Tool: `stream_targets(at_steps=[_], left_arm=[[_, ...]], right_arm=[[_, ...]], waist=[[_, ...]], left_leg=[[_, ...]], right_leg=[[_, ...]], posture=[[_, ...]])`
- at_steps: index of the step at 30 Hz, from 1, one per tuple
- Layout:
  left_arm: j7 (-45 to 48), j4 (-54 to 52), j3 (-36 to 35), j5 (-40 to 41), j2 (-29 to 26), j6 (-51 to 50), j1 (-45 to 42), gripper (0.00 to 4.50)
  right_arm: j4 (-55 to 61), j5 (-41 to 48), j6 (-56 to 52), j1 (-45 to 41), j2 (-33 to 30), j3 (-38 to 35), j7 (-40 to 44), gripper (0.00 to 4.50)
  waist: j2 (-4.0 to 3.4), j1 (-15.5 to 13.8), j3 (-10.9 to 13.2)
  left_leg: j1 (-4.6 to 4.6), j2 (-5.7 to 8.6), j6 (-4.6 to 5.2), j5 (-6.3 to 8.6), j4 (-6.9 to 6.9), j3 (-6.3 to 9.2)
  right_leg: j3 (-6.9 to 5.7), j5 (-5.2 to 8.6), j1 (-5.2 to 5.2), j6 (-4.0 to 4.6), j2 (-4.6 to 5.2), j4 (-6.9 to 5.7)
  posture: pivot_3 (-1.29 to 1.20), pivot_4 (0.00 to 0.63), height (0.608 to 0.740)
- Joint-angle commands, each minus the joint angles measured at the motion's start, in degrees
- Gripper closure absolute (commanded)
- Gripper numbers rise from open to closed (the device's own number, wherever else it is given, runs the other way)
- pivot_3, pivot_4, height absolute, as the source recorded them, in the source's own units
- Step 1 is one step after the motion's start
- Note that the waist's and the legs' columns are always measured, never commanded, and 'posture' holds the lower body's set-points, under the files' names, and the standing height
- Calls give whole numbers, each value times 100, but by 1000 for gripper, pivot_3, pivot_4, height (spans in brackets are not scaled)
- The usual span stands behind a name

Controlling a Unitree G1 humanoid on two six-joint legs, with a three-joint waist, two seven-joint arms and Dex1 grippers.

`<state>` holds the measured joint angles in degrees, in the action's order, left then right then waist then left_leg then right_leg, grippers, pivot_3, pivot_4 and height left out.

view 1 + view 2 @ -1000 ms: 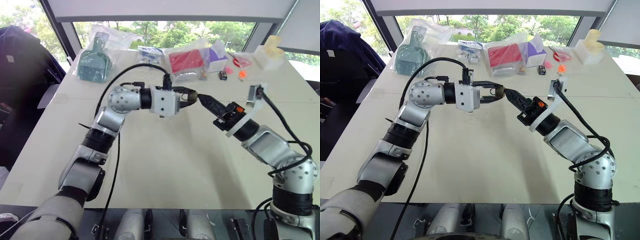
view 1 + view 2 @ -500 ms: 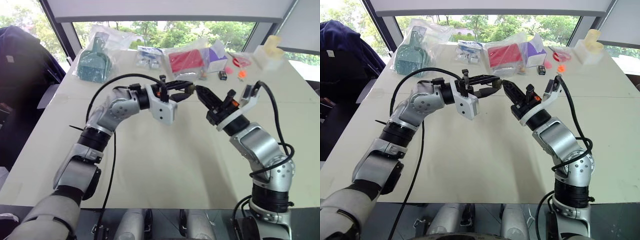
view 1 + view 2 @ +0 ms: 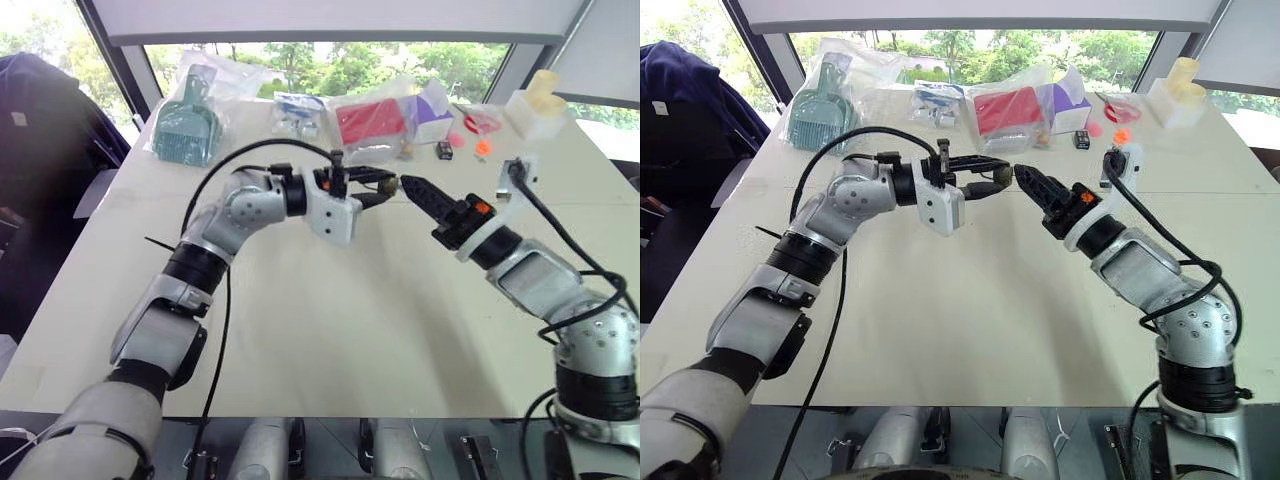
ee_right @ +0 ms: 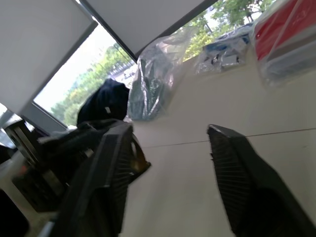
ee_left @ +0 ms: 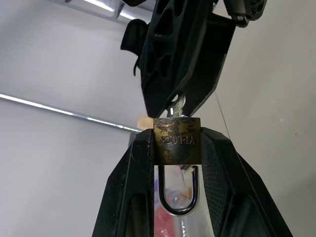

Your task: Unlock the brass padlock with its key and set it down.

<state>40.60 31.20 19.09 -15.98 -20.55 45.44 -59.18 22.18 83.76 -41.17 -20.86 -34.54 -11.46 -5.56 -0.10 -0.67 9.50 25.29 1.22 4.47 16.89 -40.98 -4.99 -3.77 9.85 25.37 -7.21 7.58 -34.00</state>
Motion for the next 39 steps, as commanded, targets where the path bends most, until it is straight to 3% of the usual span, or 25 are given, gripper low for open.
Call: stream_targets(at_steps=[1, 19, 22, 28, 30, 35, 38, 39], left_arm=[[-95, 29, -78, 97, -24, 93, -186, 3789], [48, -372, 23, 253, 41, 53, 90, 3789], [32, -378, 12, 252, 37, 33, 89, 3789], [-27, -351, -17, 213, 19, 4, 61, 3789], [47, -346, -23, 302, 19, -75, 73, 3789], [961, -504, -59, 1139, -68, -1004, 212, 1436], [1332, -621, -347, 1788, -50, -2205, 239, 39], [1461, -668, -475, 2071, -40, -2701, 226, 39]], right_arm=[[50, -331, -148, 29, -176, -8, 679, 485], [-223, -1106, -212, -271, 310, 14, 1471, 485], [-230, -1250, -204, -308, 411, 56, 1488, 1366], [-174, -1321, -340, -279, 475, 69, 1531, 4411], [-173, -1342, -373, -282, 497, 54, 1527, 4468], [-257, -1465, -409, -342, 557, 40, 1494, 4468], [-310, -1614, -437, -350, 555, 37, 1500, 4468], [-318, -1645, -447, -341, 554, 25, 1510, 4468]], waist=[[0, -3, 0], [1, -7, 0], [1, -7, 0], [1, -9, 0], [1, -8, 0], [0, 4, 0], [0, 3, 0], [0, 3, 0]], left_leg=[[0, 0, 0, 0, 0, 0], [0, 0, 0, 0, -1, 2], [0, 0, 0, 0, -1, 3], [0, 1, 0, 0, -1, 2], [0, 1, 0, 0, -1, 2], [0, 0, -2, -1, -1, 2], [-1, 0, -2, -1, -1, 2], [0, 0, -2, -2, -1, 3]], right_leg=[[0, 0, 0, 0, 0, 0], [0, 0, -1, 0, 3, 0], [-1, 0, 0, 0, 2, 0], [-1, 0, 0, 0, 3, -1], [-1, -1, 0, 0, 3, 0], [-1, 0, 1, 0, 2, -1], [-1, 0, 1, 0, 2, -2], [-1, 0, 1, 0, 1, -2]], posture=[[0, 150, 735], [0, 150, 735], [0, 150, 735], [0, 150, 735], [0, 150, 735], [0, 150, 735], [0, 150, 735], [0, 150, 735]])
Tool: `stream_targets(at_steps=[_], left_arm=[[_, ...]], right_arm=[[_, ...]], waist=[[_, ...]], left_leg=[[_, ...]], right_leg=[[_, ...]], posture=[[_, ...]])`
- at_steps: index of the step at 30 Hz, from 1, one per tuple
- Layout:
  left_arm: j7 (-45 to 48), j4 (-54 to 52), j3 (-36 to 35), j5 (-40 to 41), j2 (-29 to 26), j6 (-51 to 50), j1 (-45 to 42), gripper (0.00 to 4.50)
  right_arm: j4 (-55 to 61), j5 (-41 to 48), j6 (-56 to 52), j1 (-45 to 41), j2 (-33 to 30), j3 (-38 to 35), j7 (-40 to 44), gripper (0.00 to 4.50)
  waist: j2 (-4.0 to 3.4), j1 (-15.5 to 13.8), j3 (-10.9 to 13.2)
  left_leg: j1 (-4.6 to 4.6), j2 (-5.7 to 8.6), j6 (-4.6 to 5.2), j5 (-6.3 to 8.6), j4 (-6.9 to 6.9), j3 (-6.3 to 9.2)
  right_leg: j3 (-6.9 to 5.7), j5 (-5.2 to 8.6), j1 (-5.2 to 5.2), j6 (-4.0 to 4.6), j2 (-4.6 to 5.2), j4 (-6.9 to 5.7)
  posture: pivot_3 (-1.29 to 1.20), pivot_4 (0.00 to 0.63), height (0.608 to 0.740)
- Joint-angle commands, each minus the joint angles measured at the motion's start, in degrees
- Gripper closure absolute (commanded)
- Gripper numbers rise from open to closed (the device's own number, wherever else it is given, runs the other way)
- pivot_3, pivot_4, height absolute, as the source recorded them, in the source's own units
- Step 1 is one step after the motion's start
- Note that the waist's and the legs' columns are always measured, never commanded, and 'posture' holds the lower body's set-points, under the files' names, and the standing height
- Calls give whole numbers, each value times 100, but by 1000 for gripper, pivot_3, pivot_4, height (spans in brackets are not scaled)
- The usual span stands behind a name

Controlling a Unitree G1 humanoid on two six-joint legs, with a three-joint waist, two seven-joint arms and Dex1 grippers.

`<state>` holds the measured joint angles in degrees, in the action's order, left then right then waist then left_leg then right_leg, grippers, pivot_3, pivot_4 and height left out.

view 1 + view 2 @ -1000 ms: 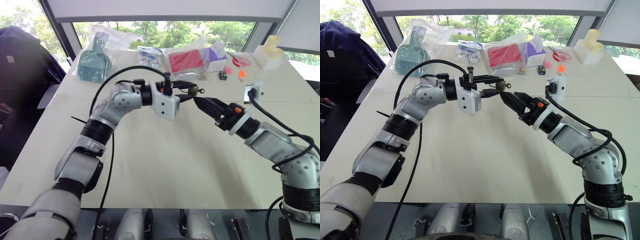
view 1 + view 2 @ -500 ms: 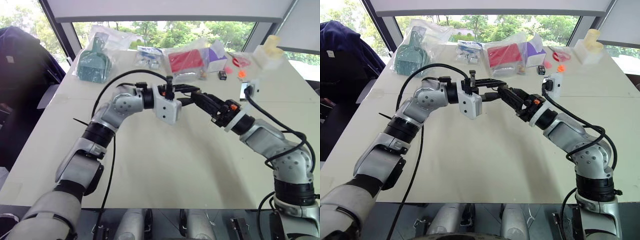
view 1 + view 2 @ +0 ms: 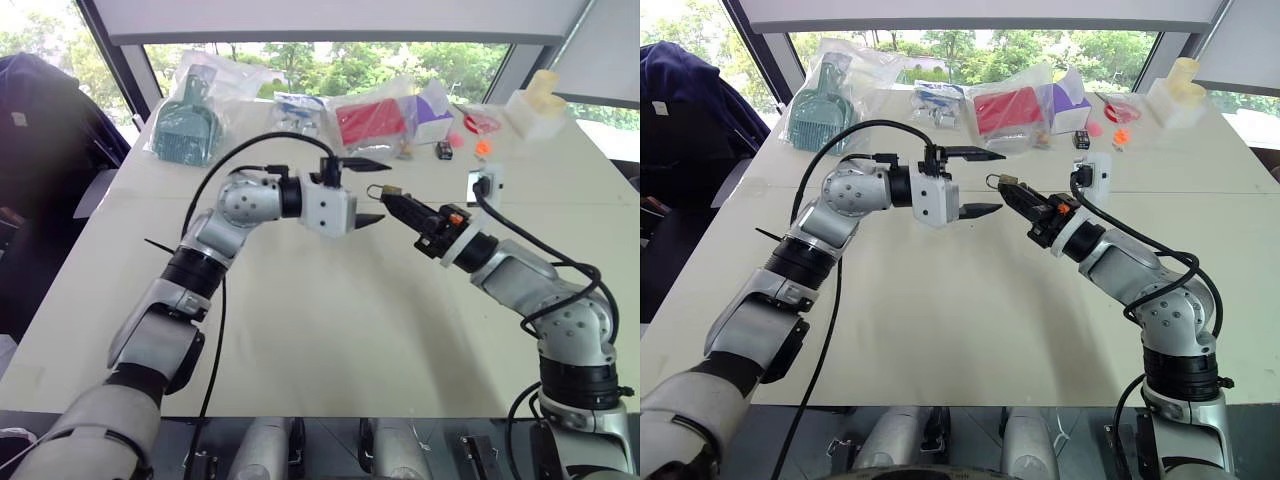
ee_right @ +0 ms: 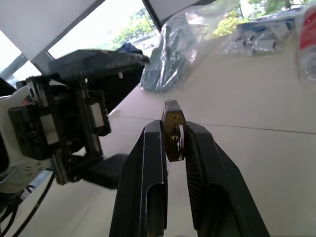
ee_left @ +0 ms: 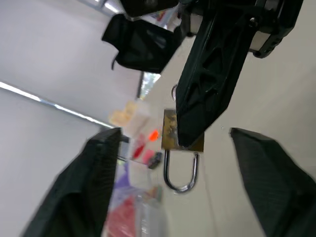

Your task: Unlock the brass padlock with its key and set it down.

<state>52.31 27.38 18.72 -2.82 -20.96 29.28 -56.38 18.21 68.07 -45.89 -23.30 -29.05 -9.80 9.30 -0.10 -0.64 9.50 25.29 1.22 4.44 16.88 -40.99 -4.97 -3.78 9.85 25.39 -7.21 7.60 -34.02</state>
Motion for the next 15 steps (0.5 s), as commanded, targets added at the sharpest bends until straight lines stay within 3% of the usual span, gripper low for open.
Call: stream_targets(at_steps=[1, 5, 15], left_arm=[[381, -313, -555, 989, 12, -1484, -71, 39], [452, -129, -849, 1286, 99, -2187, -172, 39], [587, 509, -797, 1045, 529, -1904, -379, 39]], right_arm=[[71, -99, 15, -94, 6, -154, 36, 4468], [56, -108, -13, -126, 27, -201, 66, 4468], [231, 0, -138, -245, 153, -215, -10, 4468]], waist=[[0, 1, 0], [0, -1, 0], [1, -3, 0]], left_leg=[[0, 0, 0, 0, 0, 0], [0, 0, 0, 0, 0, 2], [0, 3, 0, 0, 0, 2]], right_leg=[[0, 0, 0, 0, -1, 0], [0, 1, -1, -1, -3, -3], [0, 1, -3, -1, -3, -1]], posture=[[0, 150, 735], [0, 150, 735], [0, 150, 735]])
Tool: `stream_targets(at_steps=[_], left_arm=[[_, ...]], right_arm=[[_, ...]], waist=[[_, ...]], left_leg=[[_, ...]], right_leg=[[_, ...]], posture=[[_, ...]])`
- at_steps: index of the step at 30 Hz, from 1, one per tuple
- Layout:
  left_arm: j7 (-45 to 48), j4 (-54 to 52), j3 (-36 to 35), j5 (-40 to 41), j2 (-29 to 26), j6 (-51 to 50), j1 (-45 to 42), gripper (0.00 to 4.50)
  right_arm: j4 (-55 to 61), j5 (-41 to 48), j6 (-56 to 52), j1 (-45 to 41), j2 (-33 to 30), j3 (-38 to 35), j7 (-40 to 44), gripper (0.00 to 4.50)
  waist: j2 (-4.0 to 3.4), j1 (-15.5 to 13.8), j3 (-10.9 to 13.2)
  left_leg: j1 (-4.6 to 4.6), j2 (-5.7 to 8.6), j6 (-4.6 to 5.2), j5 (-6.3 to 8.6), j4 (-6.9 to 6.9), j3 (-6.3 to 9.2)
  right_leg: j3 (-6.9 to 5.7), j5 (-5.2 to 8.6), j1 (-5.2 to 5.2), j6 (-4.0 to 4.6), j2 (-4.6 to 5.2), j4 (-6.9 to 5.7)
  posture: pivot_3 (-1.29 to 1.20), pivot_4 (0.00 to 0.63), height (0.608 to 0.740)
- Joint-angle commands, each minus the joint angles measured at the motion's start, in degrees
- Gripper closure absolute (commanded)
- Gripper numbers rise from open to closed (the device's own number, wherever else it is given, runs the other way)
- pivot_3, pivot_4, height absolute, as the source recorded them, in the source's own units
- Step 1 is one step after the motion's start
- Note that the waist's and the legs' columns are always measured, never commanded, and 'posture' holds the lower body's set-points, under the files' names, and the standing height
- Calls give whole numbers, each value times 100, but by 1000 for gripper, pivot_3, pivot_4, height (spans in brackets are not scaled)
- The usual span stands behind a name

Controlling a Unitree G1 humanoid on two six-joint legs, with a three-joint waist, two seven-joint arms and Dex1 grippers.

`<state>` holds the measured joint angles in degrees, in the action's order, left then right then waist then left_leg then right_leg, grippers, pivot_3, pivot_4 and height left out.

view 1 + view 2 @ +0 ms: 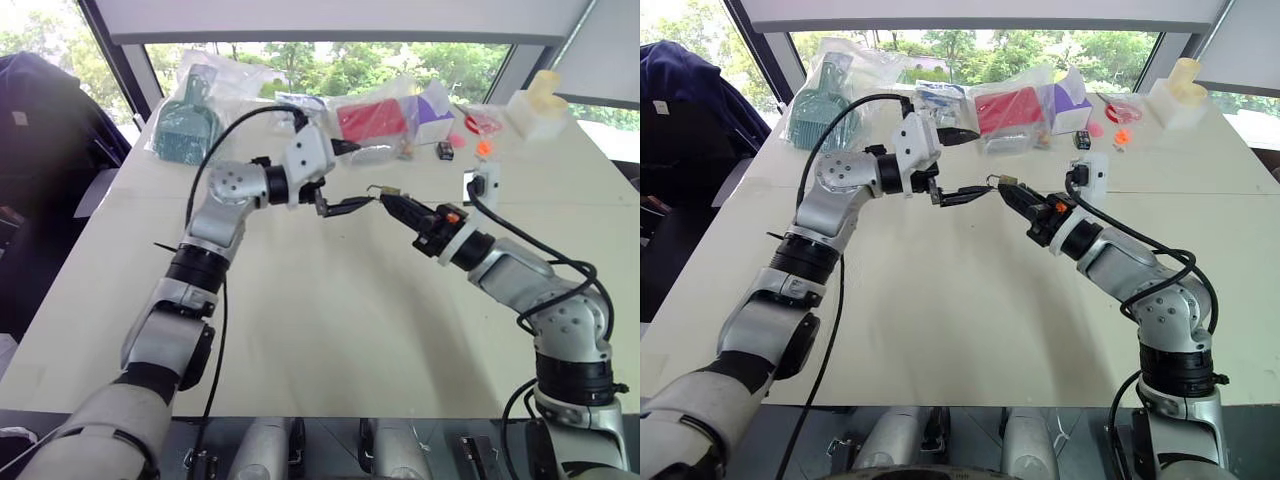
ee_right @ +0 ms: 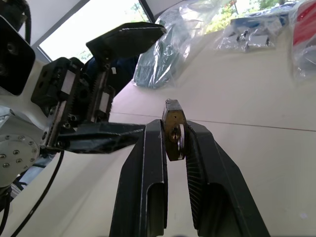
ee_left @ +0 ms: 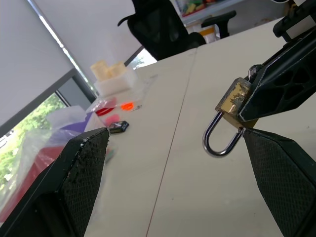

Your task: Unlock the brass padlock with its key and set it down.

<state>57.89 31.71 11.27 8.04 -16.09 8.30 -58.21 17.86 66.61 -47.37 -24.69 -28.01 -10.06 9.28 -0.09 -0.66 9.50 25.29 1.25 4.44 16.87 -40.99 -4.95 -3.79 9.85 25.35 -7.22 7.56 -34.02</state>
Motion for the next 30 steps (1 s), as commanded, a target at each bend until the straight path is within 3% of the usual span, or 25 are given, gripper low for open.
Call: stream_targets(at_steps=[1, 13, 30], left_arm=[[23, 133, -61, -65, 67, 227, -216, 39], [-230, 1416, -128, -541, 224, 1075, -739, 39], [-442, 1449, -302, -494, 352, 1017, -769, 39]], right_arm=[[281, 157, -2, -104, 58, -189, -14, 4468], [633, 329, -200, 78, 216, -115, -67, 4468], [681, 331, -264, 197, 255, -73, -90, 4468]], waist=[[0, -2, 0], [0, -6, 0], [1, -5, 1]], left_leg=[[0, 0, 0, 0, 0, 0], [1, 0, 1, 1, 0, 1], [2, -1, 1, 1, 0, 2]], right_leg=[[0, 0, 0, 0, 0, 0], [0, 0, 1, 0, 3, 1], [0, 0, 5, 0, 5, 2]], posture=[[0, 150, 735], [0, 150, 735], [0, 150, 735]])
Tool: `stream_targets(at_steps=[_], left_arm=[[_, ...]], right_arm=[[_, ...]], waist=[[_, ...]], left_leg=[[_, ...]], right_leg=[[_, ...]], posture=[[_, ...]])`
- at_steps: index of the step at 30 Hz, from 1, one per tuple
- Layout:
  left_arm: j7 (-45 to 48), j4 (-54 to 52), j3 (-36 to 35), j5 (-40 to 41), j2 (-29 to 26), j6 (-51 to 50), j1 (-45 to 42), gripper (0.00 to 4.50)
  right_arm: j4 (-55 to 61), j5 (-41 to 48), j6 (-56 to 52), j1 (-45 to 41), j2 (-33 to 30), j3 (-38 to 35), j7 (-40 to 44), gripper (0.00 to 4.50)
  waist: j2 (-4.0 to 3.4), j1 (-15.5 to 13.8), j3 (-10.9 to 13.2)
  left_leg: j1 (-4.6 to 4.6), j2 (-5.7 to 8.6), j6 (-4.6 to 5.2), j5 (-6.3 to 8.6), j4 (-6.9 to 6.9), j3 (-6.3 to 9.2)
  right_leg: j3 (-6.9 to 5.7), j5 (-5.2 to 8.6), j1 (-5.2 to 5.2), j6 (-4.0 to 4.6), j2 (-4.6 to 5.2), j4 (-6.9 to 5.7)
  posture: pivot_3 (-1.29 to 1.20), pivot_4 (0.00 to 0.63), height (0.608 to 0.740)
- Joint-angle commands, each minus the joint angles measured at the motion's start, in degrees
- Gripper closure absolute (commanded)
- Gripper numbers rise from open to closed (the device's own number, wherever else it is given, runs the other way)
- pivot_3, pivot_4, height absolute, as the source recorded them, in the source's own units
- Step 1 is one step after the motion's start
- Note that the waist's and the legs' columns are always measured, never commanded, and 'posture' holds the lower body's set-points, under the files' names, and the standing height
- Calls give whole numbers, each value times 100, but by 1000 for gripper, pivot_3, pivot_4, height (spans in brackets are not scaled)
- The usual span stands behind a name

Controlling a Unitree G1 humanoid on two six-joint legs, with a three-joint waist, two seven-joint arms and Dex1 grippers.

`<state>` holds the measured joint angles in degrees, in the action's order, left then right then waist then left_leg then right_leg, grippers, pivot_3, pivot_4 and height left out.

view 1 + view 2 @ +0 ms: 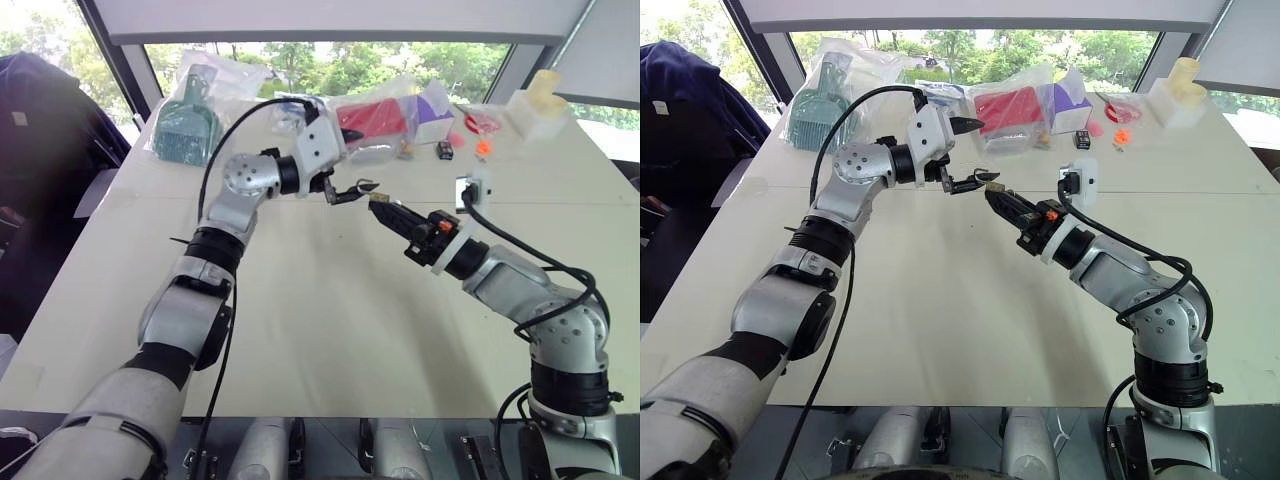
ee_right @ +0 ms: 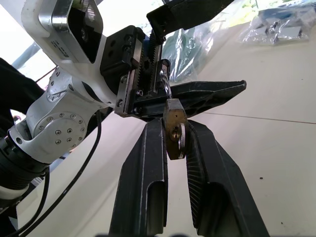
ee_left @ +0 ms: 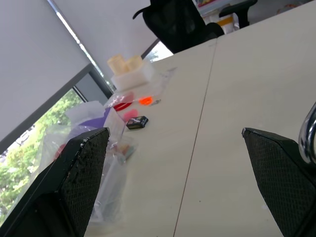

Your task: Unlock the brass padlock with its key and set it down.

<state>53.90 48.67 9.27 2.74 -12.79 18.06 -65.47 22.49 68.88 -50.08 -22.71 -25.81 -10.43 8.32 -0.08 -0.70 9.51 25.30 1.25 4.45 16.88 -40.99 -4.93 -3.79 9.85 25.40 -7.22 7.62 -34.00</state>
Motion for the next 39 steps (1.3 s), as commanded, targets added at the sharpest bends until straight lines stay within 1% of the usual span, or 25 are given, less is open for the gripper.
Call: stream_targets(at_steps=[1, 4, 6, 9, 11, 12, 15, 18, 22, 24, 25, 27, 29, 31, 32, 34, 37, 39], left_arm=[[-53, -247, -85, 8, 0, 12, -5, 39], [-213, -59, -26, -207, -187, -213, 105, 39], [53, -164, -8, -201, -445, -614, 363, 39], [913, -1280, -95, 410, -809, -1747, 1068, 39], [1368, -2466, -132, 999, -1095, -2871, 1639, 39], [1514, -3337, -157, 1437, -1340, -3718, 2048, 39], [1393, -5184, -288, 2309, -1805, -5468, 2895, 39], [994, -6180, -401, 2663, -2000, -6205, 3440, 39], [568, -6731, -455, 2840, -2032, -6566, 3868, 39], [446, -6870, -426, 2842, -2046, -6577, 3985, 0], [391, -6902, -415, 2848, -2043, -6572, 4009, 0], [260, -6889, -438, 2849, -2008, -6548, 4020, 0], [173, -6813, -425, 2791, -2000, -6439, 4013, 0], [139, -6763, -405, 2765, -2017, -6359, 4012, 0], [113, -6748, -415, 2777, -2017, -6344, 4009, 0], [73, -6700, -464, 2796, -2037, -6306, 3986, 0], [30, -6622, -564, 2869, -2059, -6296, 3958, 0], [28, -6557, -613, 2895, -2064, -6255, 3942, 0]], right_arm=[[225, 118, 8, 7, 42, -45, -6, 4468], [214, 331, 3, 53, 111, -167, -148, 4468], [92, 735, -68, 206, 172, -350, -430, 4468], [-178, 771, -402, 524, -54, -313, -485, 4468], [-470, 998, -651, 629, -129, -287, -547, 4468], [-747, 1151, -829, 592, -130, -256, -582, 4468], [-1260, 1330, -1267, 387, -195, -102, -438, 4468], [-1794, 1243, -1594, 12, -243, 7, -327, 4468], [-2421, 996, -1948, -411, -308, 120, -105, 4468], [-2628, 743, -2145, -547, -400, 246, 15, 3465], [-2678, 594, -2232, -595, -472, 319, 125, 3147], [-2724, 304, -2335, -655, -620, 444, 328, 2123], [-2654, 27, -2422, -702, -808, 554, 548, 1152], [-2486, -181, -2483, -687, -995, 599, 713, 212], [-2312, -317, -2474, -616, -1177, 612, 827, 93], [-1915, -677, -2353, -382, -1726, 575, 1087, 93], [-1261, -1299, -1844, 187, -2684, 497, 1690, 93], [-796, -1536, -1421, 758, -3229, 150, 2216, 93]], waist=[[0, 0, 0], [0, 8, 0], [-1, 17, -1], [-2, 83, -1], [-3, 125, 1], [-3, 131, 2], [-9, 163, 6], [-17, 140, 8], [-17, 129, 8], [-17, 133, 8], [-17, 126, 8], [-17, 121, 8], [-17, 126, 8], [-17, 126, 8], [-17, 108, 8], [-18, 57, 8], [-21, -38, 10], [-21, -62, 10]], left_leg=[[0, 0, 0, 0, 0, 0], [0, 0, 0, 0, 0, 0], [0, 0, 0, 0, 1, 0], [-4, -4, -2, 0, 10, -2], [-1, -5, -15, -8, 10, -2], [0, -5, -32, -17, 10, 0], [1, -6, -41, -19, 9, 2], [-3, -5, -43, -18, 9, 6], [-6, -5, -30, -12, 9, 16], [-6, -5, -32, -13, 10, 16], [-6, -4, -32, -13, 10, 15], [-5, -3, -43, -20, 10, 15], [-4, -2, -48, -24, 10, 12], [-5, -3, -30, -14, 10, 13], [-5, -2, -30, -14, 10, 13], [-5, -2, -30, -14, 9, 13], [0, 4, -29, -13, 6, 12], [3, 7, -26, -11, 6, 12]], right_leg=[[0, 0, 0, 0, 0, 0], [0, 0, 0, 0, 0, 0], [0, 0, 1, 0, 0, 0], [-1, 0, 2, 0, -1, -5], [-1, 1, 5, 1, 0, -7], [-1, 1, 4, 2, 2, -5], [5, 7, 4, 14, 7, 1], [7, 14, 4, 26, 9, 11], [3, 14, 3, 27, 2, 3], [2, 14, 4, 27, -1, 0], [2, 14, 4, 27, -1, 0], [0, 14, 4, 27, -2, 0], [0, 14, 3, 27, -2, 1], [0, 14, 2, 27, -4, 1], [0, 14, 2, 27, -3, 1], [0, 15, 2, 27, -2, 2], [-1, 15, 1, 27, 2, 12], [-1, 16, -2, 27, 3, 26]], posture=[[0, 150, 735], [0, 150, 735], [0, 150, 735], [0, 150, 735], [0, 150, 735], [0, 150, 735], [0, 150, 735], [0, 150, 735], [0, 150, 735], [0, 150, 735], [0, 150, 735], [0, 150, 735], [0, 150, 735], [0, 150, 735], [0, 150, 735], [0, 150, 735], [0, 150, 735], [0, 150, 735]])
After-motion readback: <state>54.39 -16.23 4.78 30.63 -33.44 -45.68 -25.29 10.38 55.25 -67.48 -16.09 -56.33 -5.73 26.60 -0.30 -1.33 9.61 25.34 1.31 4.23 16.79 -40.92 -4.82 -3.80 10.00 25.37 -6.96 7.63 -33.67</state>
